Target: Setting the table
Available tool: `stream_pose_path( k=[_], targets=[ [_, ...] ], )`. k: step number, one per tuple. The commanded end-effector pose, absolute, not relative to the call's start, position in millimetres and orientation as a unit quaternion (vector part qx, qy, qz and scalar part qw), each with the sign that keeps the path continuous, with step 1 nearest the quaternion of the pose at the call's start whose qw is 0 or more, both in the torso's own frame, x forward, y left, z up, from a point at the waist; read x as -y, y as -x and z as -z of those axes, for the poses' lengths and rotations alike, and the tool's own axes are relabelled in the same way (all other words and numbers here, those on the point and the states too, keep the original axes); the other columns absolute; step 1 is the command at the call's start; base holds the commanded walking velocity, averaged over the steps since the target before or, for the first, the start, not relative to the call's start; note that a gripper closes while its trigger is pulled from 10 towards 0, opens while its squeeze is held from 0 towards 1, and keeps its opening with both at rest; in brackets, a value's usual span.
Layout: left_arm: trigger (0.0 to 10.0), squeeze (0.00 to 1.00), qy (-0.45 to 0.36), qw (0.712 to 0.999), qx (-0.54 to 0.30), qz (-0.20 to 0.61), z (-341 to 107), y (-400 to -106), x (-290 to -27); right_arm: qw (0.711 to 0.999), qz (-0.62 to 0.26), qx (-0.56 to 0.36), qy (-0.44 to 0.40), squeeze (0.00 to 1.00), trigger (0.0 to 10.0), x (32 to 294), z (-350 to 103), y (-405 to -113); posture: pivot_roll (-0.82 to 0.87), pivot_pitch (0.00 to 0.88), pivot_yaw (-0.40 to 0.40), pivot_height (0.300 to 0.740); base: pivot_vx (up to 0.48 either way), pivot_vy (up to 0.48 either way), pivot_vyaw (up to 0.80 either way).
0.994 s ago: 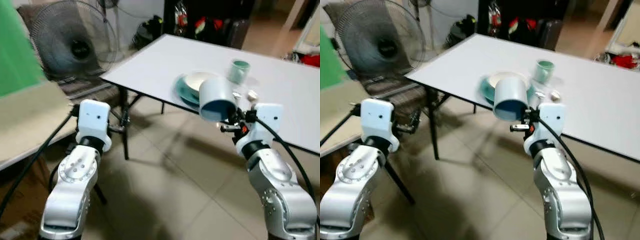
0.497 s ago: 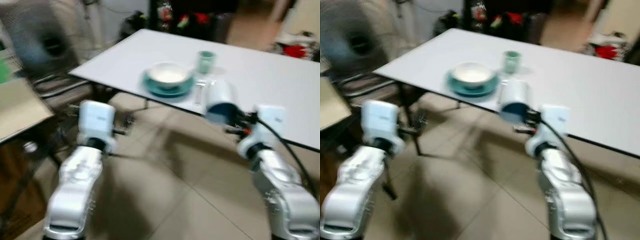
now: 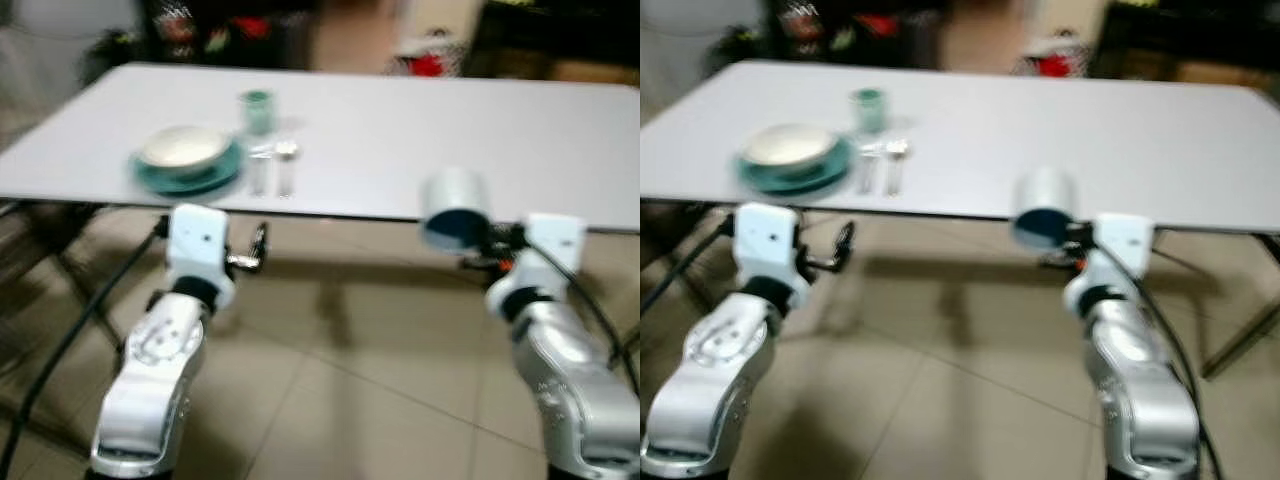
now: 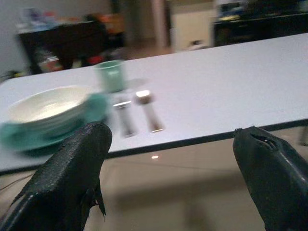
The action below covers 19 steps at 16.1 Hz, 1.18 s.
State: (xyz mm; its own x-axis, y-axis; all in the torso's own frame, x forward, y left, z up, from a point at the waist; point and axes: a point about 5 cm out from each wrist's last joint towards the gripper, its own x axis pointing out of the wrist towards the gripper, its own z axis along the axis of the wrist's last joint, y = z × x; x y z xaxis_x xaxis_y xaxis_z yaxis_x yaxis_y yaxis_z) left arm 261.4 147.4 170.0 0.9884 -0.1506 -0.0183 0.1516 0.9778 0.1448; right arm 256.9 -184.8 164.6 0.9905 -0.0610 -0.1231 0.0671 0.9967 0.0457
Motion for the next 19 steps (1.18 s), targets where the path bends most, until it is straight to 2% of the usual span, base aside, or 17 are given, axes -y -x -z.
stream_pose_path(
  k=[1,8,12,19],
  targets=[
    [10.0,0.0,-0.074,0.995,0.003,0.073,-174.0,-262.5,-150.9,0.998,0.023,-0.053,-0.029,0.0,10.0,179.8,-169.7,-258.6,-0.14,0.007,-0.003,0.74,0.244,0.0,-0.57],
    [10.0,0.0,-0.066,0.995,0.005,0.077,-174.7,-264.0,-151.4,0.998,0.025,-0.056,-0.031,0.0,10.0,182.0,-170.3,-260.9,-0.14,0.001,-0.003,0.74,0.298,0.0,0.0],
    [10.0,0.0,-0.064,0.995,0.006,0.08,-174.3,-264.0,-150.9,0.998,0.023,-0.058,-0.03,0.0,10.0,182.6,-170.3,-260.9,-0.14,0.0,-0.005,0.74,0.331,0.0,-0.78],
    [10.0,0.0,-0.064,0.994,0.008,0.083,-173.2,-265.6,-149.0,0.998,-0.002,-0.062,-0.02,0.0,10.0,180.0,-169.9,-262.7,-0.14,0.0,-0.01,0.74,0.33,0.0,0.0]
  ],
)
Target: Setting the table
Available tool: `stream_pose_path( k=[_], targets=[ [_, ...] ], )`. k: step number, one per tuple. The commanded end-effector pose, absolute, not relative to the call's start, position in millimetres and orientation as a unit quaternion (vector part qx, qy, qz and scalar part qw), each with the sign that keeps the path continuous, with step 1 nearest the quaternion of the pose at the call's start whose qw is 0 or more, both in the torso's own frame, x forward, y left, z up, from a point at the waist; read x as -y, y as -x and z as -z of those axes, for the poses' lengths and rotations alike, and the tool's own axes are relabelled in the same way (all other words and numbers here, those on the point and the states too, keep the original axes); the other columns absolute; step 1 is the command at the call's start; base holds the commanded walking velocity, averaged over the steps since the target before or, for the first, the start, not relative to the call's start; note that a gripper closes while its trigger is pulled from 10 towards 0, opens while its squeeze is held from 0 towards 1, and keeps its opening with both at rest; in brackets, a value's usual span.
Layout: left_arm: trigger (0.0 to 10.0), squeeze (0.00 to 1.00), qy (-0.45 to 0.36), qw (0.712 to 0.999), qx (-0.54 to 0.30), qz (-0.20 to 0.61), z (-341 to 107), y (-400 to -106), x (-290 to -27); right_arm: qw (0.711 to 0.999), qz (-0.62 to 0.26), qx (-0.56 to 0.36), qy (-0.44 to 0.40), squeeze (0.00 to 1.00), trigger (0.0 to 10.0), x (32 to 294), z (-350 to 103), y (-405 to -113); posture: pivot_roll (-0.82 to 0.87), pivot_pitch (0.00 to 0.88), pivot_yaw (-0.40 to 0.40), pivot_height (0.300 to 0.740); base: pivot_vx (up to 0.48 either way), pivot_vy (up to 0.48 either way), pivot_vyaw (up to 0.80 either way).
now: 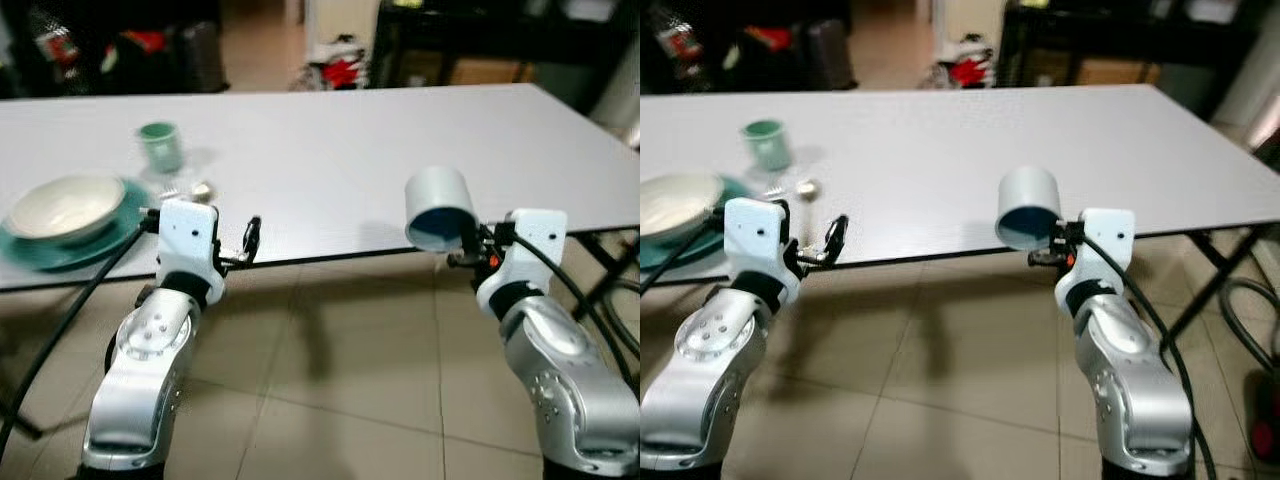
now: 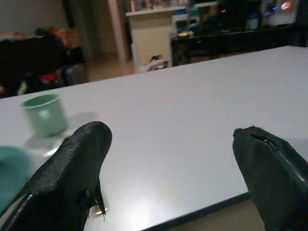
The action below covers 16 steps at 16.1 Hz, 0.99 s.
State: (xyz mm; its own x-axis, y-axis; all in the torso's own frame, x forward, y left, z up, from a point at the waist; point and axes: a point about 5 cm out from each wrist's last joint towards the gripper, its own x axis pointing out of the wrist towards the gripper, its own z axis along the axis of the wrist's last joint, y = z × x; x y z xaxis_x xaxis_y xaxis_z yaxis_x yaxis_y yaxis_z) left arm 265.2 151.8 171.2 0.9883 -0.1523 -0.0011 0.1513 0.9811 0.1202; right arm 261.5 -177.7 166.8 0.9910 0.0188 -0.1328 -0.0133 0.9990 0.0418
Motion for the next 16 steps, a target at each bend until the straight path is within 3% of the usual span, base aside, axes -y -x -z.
stream_pose_path(
  k=[1,16],
  targets=[
    [10.0,0.0,-0.064,0.994,0.008,0.084,-172.9,-265.5,-148.8,0.998,-0.005,-0.064,-0.018,0.0,10.0,179.5,-169.4,-263.0,-0.15,0.0,-0.011,0.74,0.33,0.0,0.0],
    [10.0,0.0,-0.073,0.994,-0.006,0.08,-165.0,-249.4,-149.6,0.995,-0.056,-0.078,-0.024,0.0,10.0,171.3,-162.7,-259.9,-0.12,0.038,-0.035,0.74,0.335,0.0,0.0]
  ],
)
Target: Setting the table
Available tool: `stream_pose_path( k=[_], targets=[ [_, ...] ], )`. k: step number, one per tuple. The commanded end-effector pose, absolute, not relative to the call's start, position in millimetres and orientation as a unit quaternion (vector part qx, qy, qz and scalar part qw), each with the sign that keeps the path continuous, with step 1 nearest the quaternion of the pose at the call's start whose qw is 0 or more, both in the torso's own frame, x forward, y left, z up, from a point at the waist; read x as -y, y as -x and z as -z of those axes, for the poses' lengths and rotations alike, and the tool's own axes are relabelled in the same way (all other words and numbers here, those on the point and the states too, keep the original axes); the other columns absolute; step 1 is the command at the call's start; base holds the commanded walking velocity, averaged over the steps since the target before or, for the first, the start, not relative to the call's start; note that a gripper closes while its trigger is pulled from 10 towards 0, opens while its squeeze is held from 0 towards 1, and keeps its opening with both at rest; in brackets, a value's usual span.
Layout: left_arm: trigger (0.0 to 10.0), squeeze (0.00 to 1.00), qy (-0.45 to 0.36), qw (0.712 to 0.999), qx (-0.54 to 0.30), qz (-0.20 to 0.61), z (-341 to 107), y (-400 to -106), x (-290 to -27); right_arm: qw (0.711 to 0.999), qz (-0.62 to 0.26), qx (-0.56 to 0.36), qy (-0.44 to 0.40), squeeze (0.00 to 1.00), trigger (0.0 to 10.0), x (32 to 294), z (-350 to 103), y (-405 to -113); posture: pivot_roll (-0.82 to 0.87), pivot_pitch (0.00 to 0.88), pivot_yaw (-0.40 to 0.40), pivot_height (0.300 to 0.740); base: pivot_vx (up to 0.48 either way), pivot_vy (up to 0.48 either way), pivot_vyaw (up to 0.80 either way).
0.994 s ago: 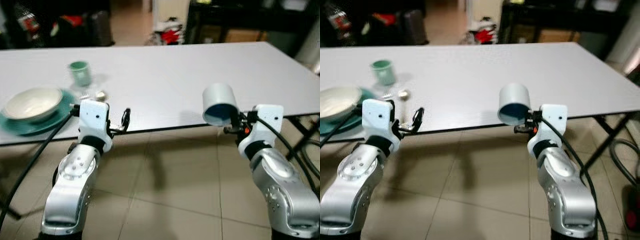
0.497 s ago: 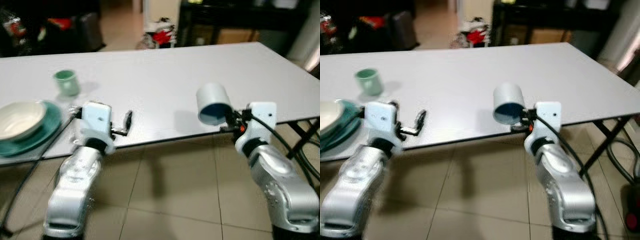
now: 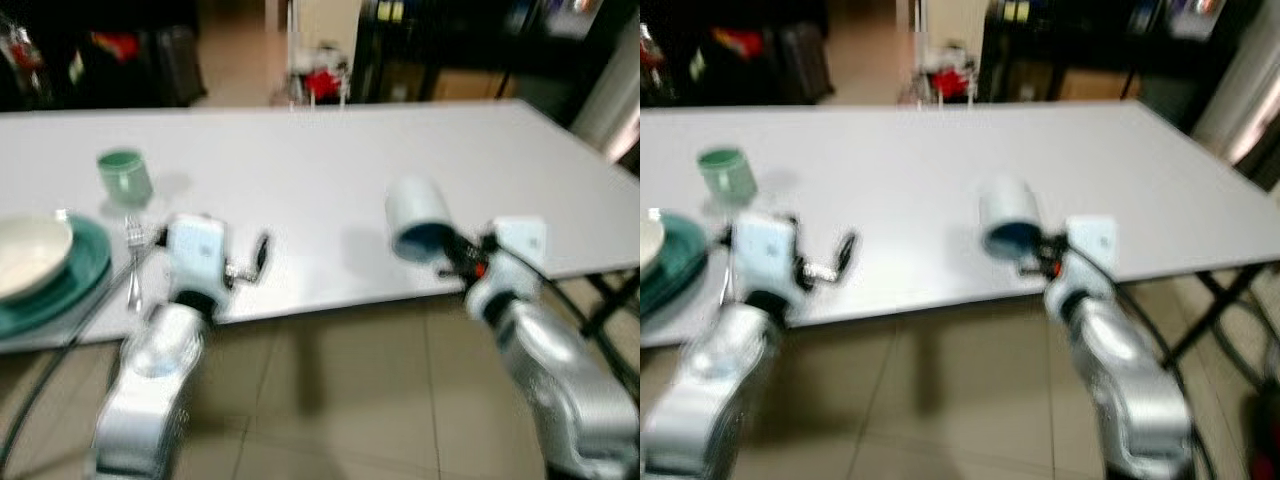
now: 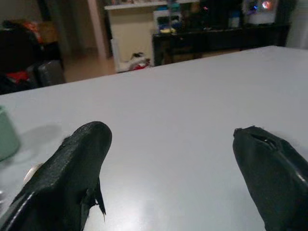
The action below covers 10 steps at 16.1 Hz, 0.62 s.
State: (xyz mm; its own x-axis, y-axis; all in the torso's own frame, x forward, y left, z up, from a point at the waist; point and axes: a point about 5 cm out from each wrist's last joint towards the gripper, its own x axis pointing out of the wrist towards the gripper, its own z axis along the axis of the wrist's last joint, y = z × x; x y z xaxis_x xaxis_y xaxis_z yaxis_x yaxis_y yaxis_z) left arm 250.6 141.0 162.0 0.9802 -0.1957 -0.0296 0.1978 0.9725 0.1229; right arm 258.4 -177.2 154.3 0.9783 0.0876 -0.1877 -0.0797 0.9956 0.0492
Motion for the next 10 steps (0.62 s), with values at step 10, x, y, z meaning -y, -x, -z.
stream_pose_path(
  k=[10],
  targets=[
    [10.0,0.0,-0.063,0.996,0.005,0.07,-172.7,-255.6,-148.6,0.996,-0.052,-0.076,-0.021,0.0,10.0,167.3,-162.5,-269.3,-0.11,0.015,-0.029,0.74,0.336,0.0,0.0]
  ],
)
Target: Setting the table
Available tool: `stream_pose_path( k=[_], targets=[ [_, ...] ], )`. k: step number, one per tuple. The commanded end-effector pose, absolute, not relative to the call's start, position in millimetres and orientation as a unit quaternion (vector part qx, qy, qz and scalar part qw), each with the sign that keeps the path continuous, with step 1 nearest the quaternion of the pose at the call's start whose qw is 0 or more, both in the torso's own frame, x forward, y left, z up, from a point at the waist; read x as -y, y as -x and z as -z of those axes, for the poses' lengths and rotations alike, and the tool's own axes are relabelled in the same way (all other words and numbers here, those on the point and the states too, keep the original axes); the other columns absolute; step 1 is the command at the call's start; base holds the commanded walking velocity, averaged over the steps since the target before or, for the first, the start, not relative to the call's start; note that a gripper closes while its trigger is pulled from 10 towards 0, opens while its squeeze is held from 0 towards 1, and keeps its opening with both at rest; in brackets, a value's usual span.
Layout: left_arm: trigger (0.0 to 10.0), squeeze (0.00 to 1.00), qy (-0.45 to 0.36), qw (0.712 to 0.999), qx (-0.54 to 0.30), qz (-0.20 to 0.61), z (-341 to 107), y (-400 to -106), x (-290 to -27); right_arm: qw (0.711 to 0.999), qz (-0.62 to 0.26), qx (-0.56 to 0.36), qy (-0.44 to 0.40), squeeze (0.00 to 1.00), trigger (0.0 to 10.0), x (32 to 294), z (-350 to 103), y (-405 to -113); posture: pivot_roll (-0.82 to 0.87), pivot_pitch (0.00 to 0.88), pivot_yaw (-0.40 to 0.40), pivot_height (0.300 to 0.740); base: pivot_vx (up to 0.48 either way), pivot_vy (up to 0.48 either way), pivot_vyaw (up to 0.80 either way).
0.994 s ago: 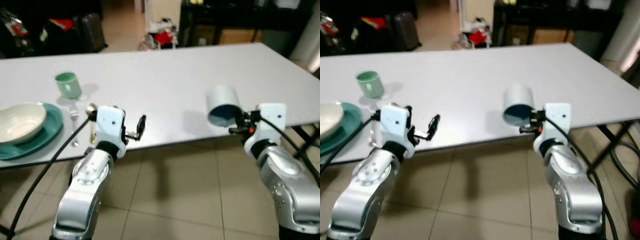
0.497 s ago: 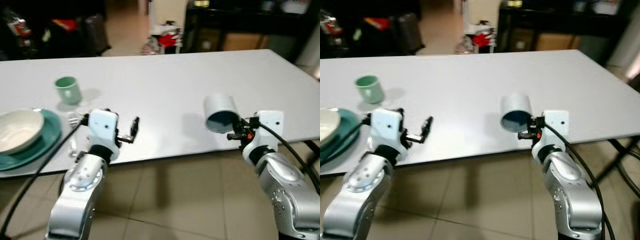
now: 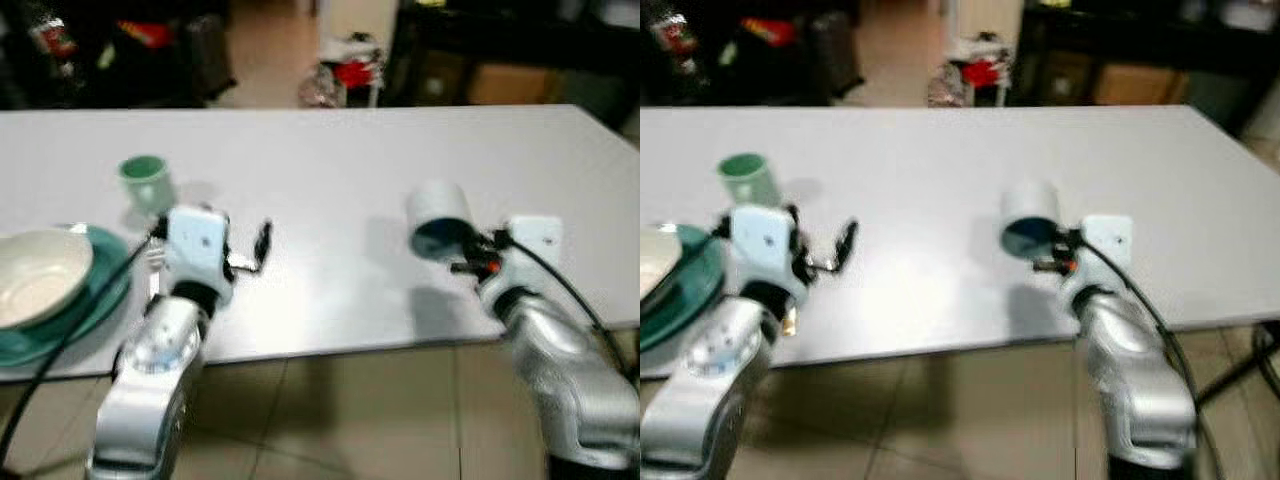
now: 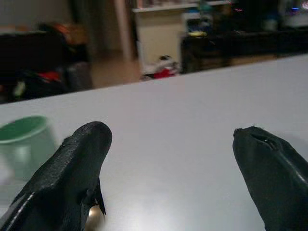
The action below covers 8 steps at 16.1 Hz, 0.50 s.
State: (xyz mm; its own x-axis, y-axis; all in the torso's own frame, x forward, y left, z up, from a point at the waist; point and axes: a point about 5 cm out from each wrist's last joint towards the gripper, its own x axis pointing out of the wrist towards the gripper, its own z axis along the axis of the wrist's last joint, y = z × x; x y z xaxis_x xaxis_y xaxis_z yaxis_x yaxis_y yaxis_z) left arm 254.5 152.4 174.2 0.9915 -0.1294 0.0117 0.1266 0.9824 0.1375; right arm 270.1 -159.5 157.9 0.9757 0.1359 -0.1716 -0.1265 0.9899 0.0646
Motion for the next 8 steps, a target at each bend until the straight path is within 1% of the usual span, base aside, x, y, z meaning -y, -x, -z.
stream_pose_path(
  k=[1,5,6,8],
  targets=[
    [10.0,0.0,-0.062,0.996,0.004,0.068,-171.4,-255.6,-149.5,0.995,-0.059,-0.075,-0.019,0.0,10.0,165.3,-164.1,-270.8,-0.11,0.012,-0.03,0.74,0.334,0.0,0.0],
    [10.0,0.0,-0.069,0.996,0.011,0.057,-175.3,-254.3,-155.0,0.994,-0.075,-0.074,-0.018,0.0,10.0,160.9,-163.8,-280.3,-0.06,0.0,-0.06,0.74,0.33,0.0,0.0],
    [10.0,0.0,-0.078,0.996,0.01,0.04,-174.9,-251.7,-162.6,0.991,-0.096,-0.084,-0.028,0.0,10.0,154.2,-163.0,-290.0,-0.05,0.0,-0.067,0.74,0.0,0.0,0.0],
    [10.0,0.0,-0.091,0.995,0.003,0.033,-173.1,-248.7,-169.9,0.987,-0.131,-0.089,-0.022,0.0,10.0,142.6,-165.1,-296.6,-0.04,0.0,-0.077,0.74,0.0,0.0,0.0]
  ],
)
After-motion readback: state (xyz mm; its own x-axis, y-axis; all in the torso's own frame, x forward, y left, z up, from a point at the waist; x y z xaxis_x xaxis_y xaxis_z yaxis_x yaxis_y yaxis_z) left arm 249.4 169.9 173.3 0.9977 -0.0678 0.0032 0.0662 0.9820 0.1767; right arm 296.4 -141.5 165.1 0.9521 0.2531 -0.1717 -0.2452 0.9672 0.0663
